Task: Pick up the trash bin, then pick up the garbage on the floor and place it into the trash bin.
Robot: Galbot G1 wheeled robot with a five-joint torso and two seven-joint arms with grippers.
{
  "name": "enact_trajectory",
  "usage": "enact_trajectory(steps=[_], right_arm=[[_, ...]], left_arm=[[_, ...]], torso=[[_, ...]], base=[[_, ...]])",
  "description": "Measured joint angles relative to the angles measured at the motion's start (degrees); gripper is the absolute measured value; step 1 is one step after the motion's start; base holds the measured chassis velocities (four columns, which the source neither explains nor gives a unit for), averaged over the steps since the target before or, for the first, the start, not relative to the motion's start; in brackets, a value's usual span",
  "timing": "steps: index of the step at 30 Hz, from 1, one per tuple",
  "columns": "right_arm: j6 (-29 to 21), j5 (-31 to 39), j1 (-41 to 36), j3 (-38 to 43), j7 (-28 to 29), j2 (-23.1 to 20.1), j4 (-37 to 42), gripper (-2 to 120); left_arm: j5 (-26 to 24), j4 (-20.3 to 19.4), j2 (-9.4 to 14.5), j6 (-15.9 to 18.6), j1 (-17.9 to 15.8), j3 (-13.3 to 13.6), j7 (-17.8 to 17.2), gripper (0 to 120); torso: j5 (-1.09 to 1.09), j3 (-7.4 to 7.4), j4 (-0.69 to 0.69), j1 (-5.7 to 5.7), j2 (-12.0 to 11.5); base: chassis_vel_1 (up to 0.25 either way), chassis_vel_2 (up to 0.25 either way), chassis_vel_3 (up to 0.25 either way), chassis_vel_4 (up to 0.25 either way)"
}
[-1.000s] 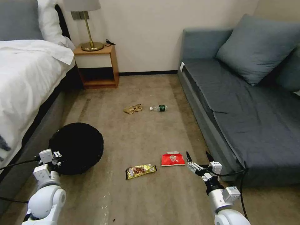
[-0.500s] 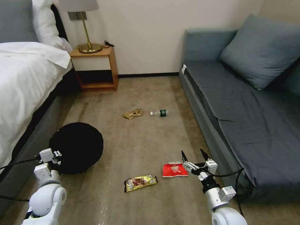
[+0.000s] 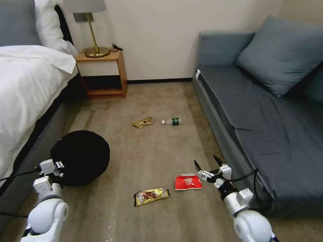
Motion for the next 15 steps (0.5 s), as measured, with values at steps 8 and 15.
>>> enact_trajectory(steps=[8,15], right_arm=[[-2.22,5.13,13.45,-9.34,-6.78,-7.75,-9.02,100],[-4.75,7.24,23.98,-16.23,-13.41,-9.28,-17.36,100]], left_arm=[[5.34,1.15,0.27,-4.09,0.58,-0.21,0.19,7],[6.64,1.41,-0.05,-4.29,0.3,-0.32,0.04,7]], torso=[[0.0,0.0,0.0,0.0,0.0],[-0.02,0.01,0.0,0.0,0.0]], base=[[0.0,0.0,0.0,0.0],[0.0,0.0,0.0,0.0]])
